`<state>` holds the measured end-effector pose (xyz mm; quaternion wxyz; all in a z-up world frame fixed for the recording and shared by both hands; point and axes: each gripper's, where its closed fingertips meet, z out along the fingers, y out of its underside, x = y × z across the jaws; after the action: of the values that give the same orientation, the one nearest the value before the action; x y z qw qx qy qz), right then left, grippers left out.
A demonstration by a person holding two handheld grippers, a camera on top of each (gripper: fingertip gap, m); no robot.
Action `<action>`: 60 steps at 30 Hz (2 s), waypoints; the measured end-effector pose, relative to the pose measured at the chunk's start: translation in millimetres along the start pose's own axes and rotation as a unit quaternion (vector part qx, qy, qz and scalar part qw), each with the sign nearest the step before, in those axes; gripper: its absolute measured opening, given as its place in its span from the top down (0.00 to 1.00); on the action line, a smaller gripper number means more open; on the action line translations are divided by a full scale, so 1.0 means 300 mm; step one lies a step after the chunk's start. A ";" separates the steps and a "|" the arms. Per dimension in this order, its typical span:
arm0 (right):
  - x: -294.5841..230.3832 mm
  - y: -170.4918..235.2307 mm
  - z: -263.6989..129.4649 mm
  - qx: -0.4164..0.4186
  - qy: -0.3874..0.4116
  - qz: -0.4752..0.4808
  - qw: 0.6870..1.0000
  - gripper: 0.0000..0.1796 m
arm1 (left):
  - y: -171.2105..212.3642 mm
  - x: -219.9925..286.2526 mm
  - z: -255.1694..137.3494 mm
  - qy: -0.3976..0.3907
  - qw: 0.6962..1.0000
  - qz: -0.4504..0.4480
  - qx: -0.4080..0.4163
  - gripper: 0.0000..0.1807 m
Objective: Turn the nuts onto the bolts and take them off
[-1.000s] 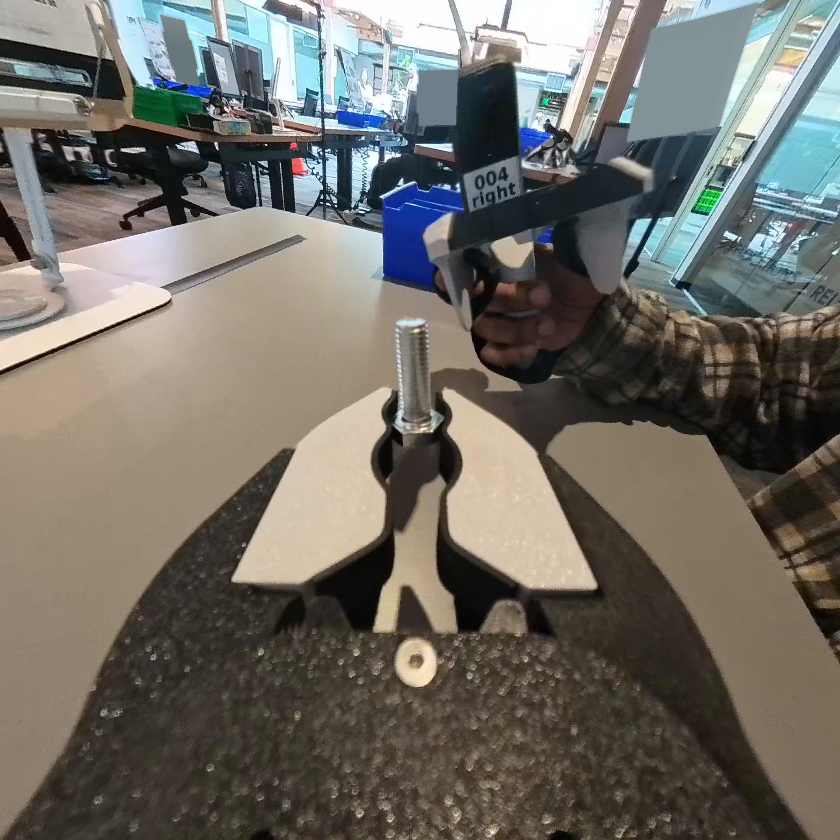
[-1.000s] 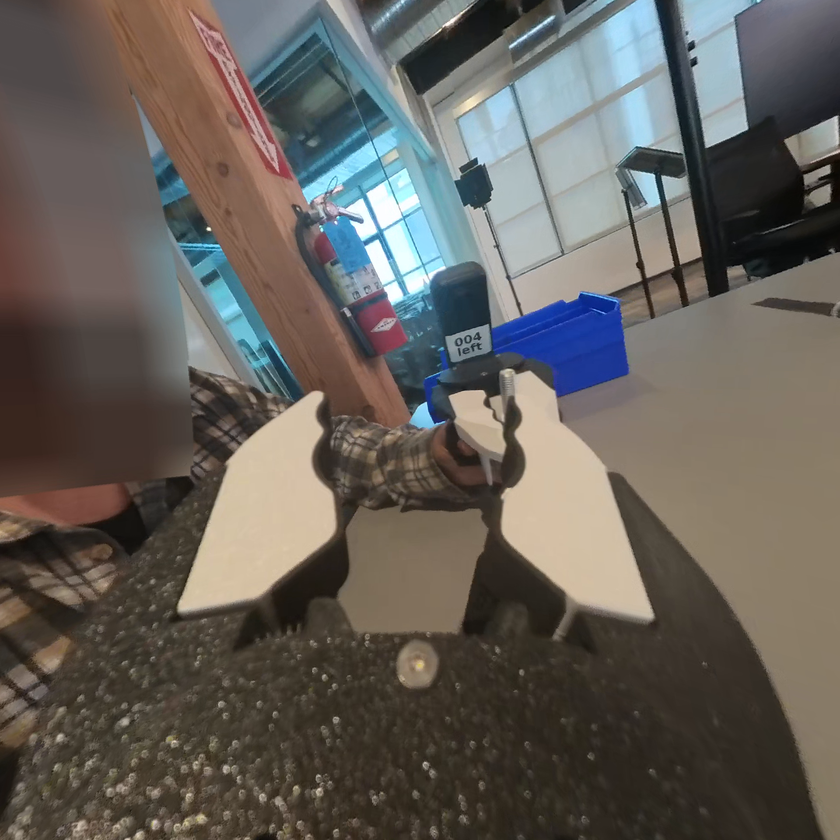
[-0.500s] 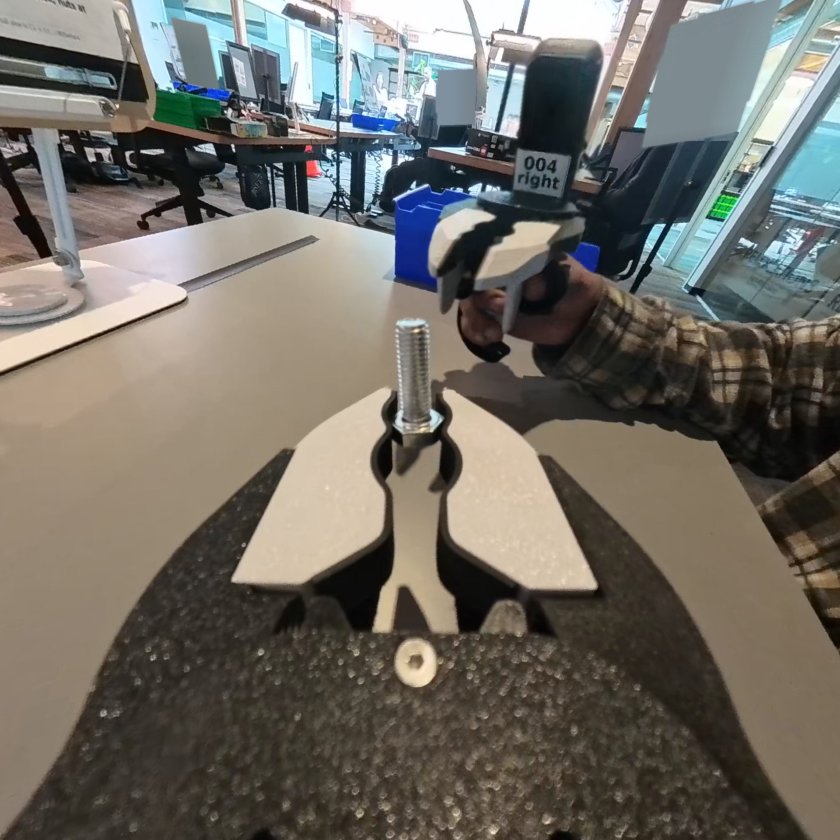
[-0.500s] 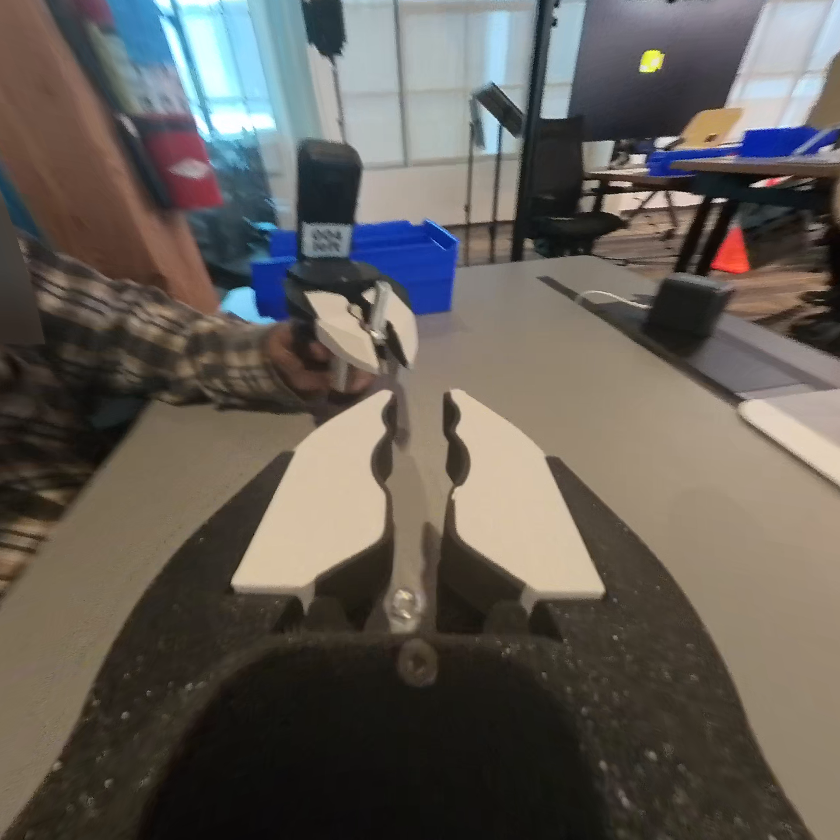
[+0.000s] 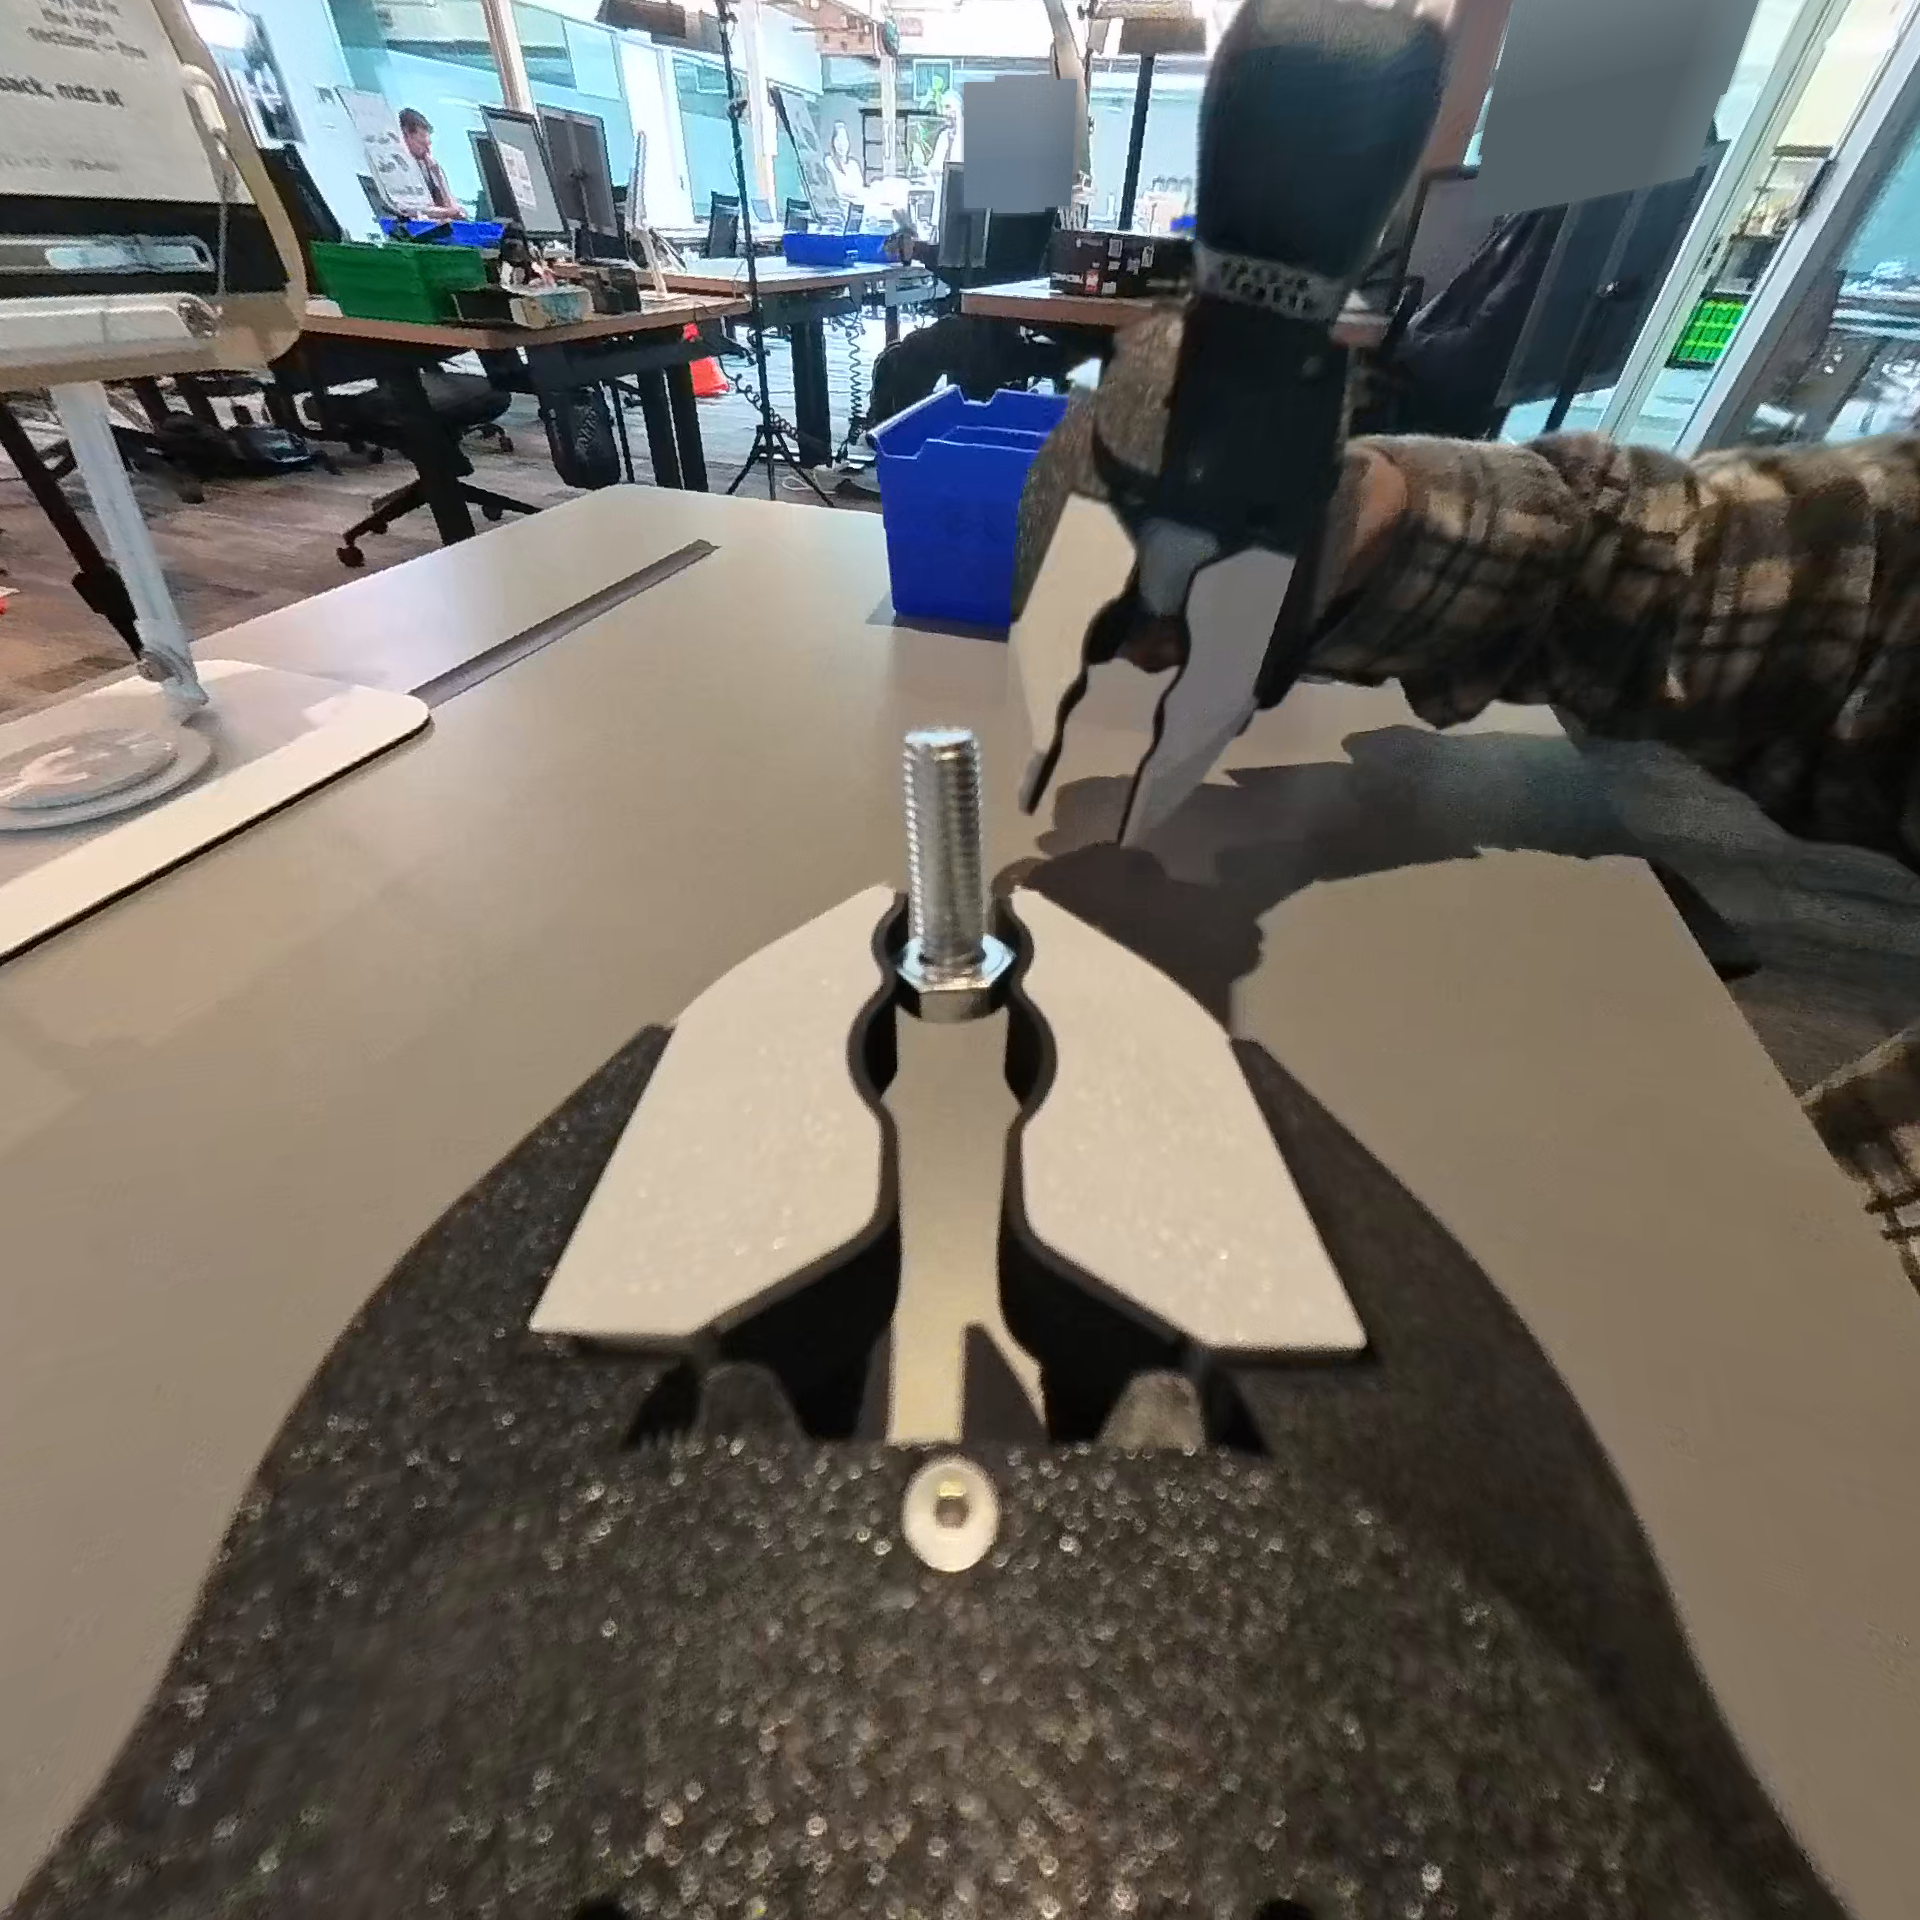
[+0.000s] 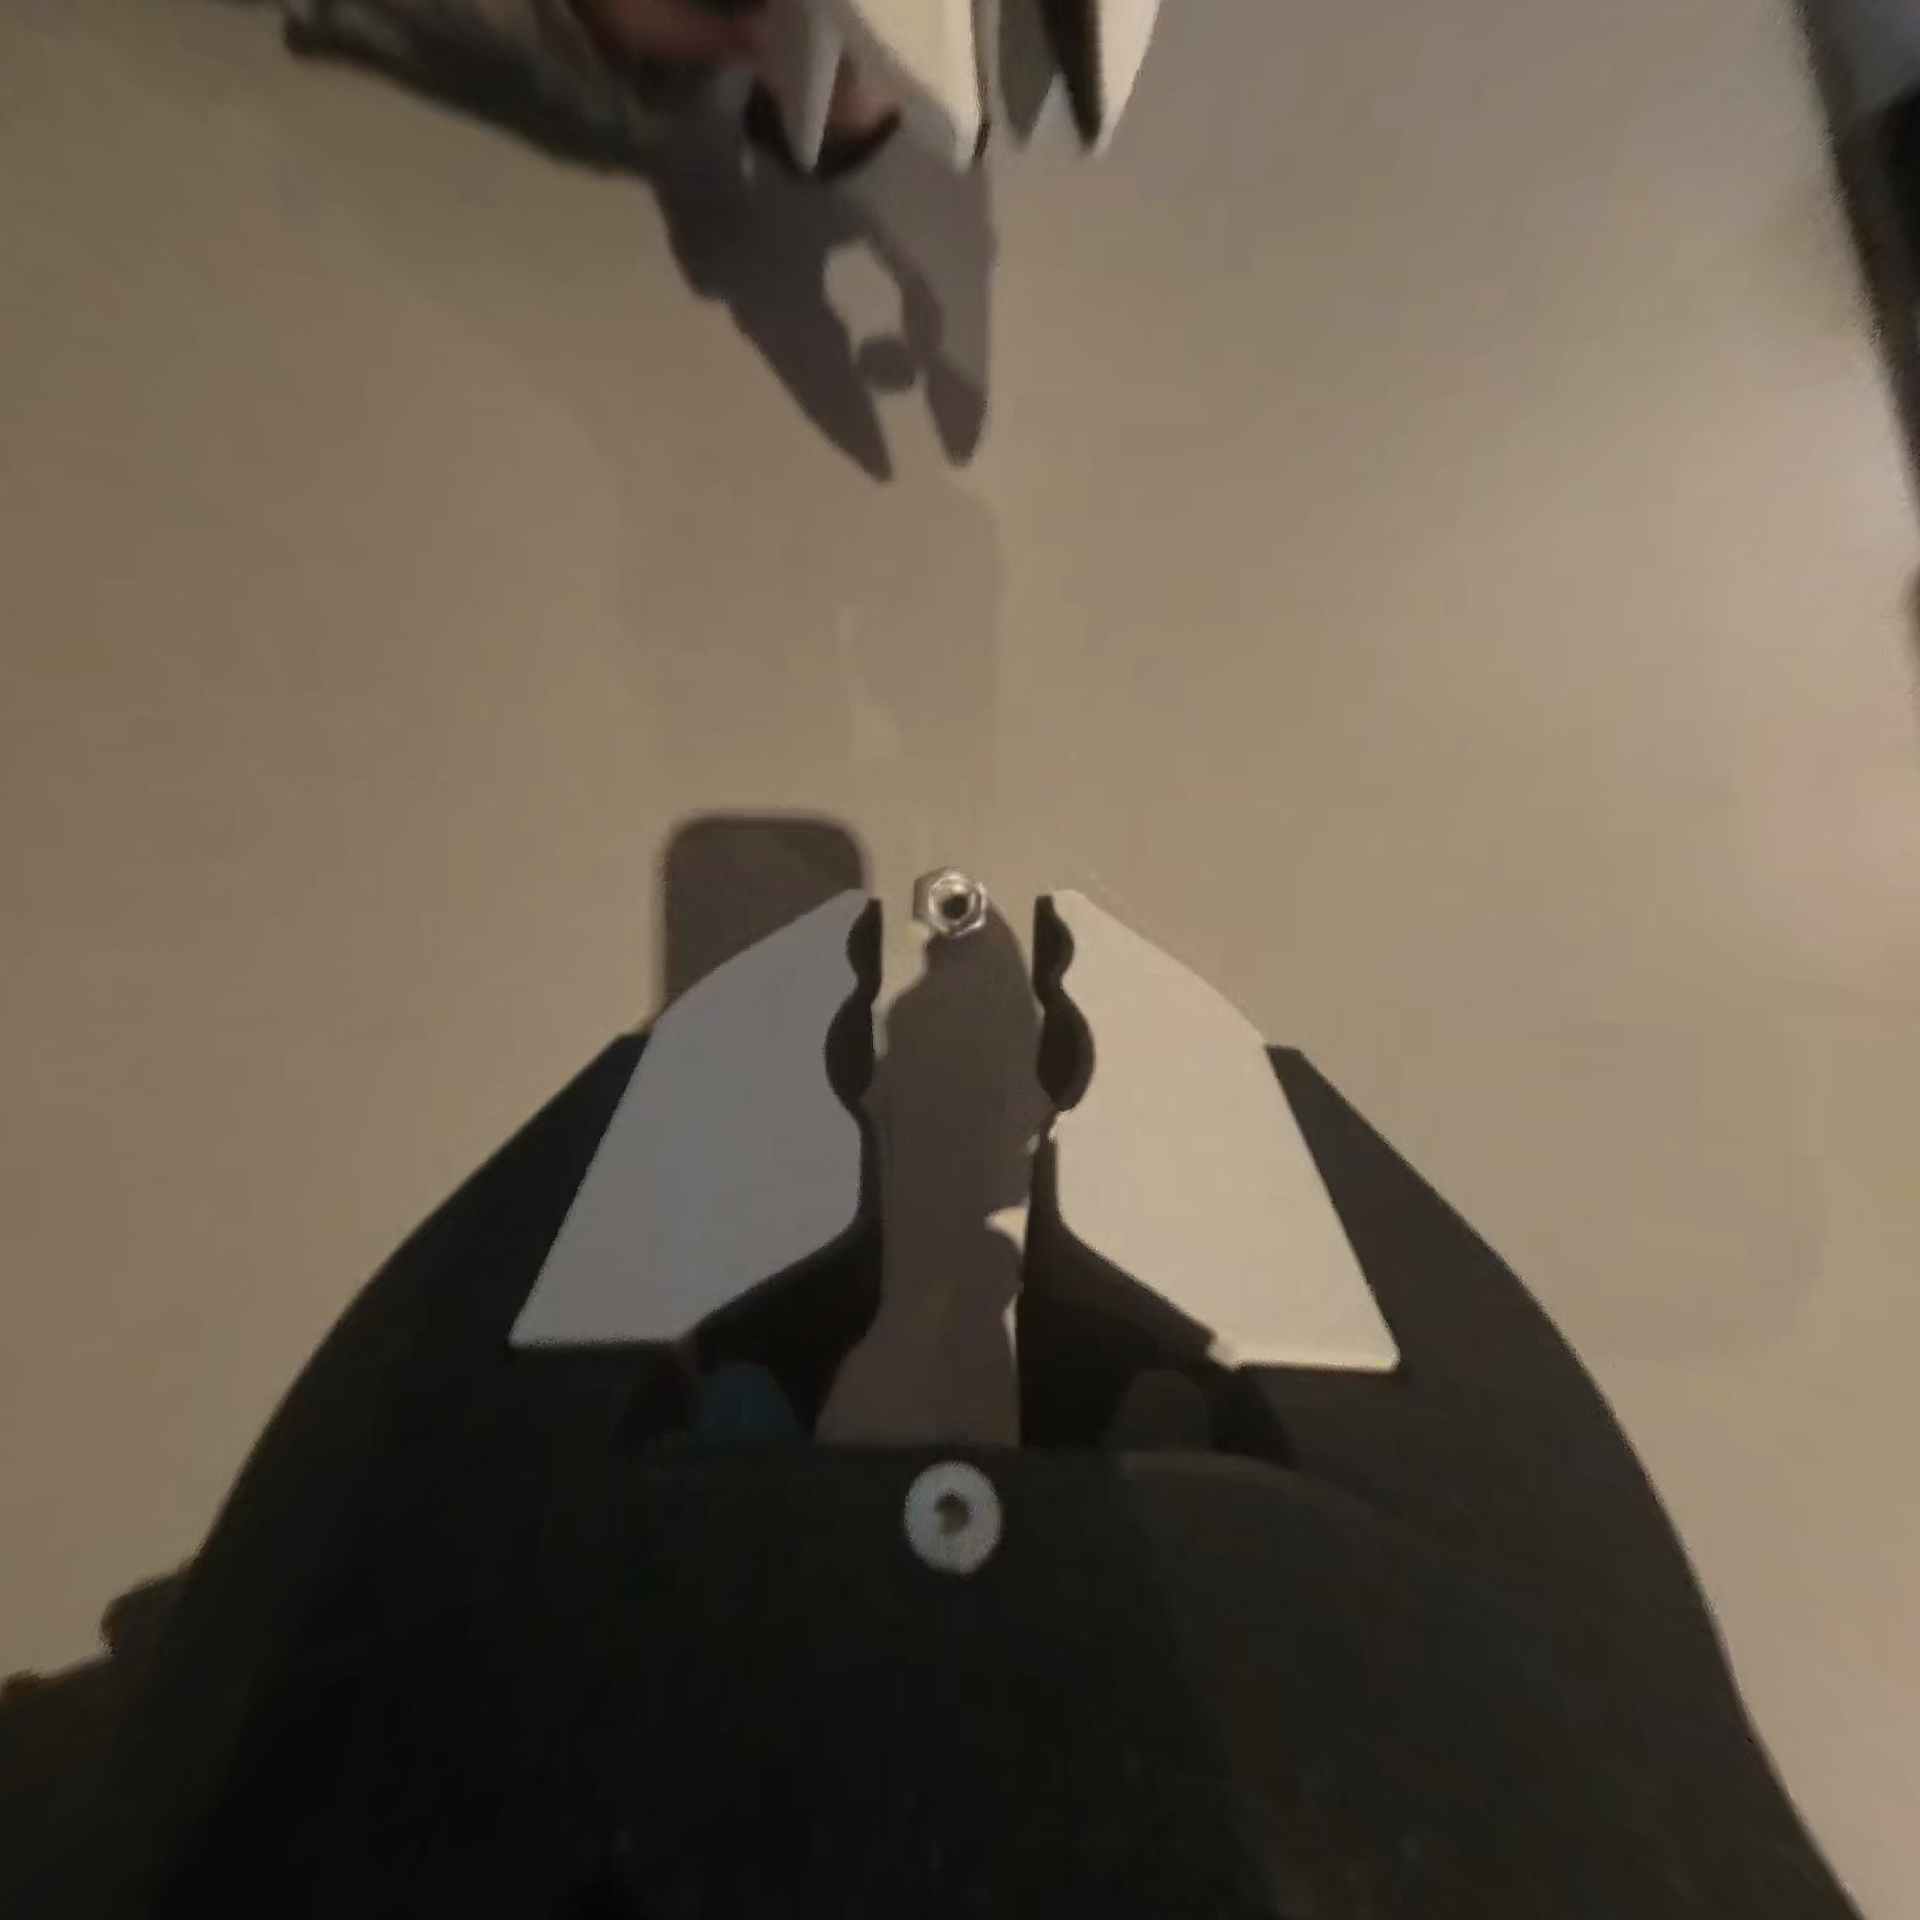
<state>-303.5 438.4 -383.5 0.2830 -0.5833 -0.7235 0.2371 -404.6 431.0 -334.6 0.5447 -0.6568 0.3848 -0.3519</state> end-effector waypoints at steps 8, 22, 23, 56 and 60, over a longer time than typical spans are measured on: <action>-0.008 0.065 0.127 -0.044 -0.028 0.034 0.998 0.84 | 0.002 -0.008 -0.002 -0.003 1.000 -0.005 0.006 0.92; -0.016 0.067 0.155 -0.144 -0.079 0.018 0.986 0.86 | -0.002 -0.019 -0.009 -0.009 1.000 -0.006 0.007 0.92; -0.017 0.071 0.159 -0.142 -0.077 0.021 0.987 0.86 | 0.000 -0.021 -0.009 -0.009 1.000 -0.007 0.007 0.92; 0.020 -0.144 0.040 0.102 0.021 0.090 0.990 0.91 | -0.007 0.036 0.015 0.030 0.999 -0.009 0.020 0.92; 0.018 -0.292 -0.031 0.141 -0.010 0.068 0.988 0.91 | -0.022 0.067 0.020 0.037 0.999 0.017 0.023 0.92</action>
<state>-360.2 425.6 -317.2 0.3381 -0.5831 -0.6442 0.3616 -389.4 416.6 -328.2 0.5512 -0.6240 0.4072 -0.3754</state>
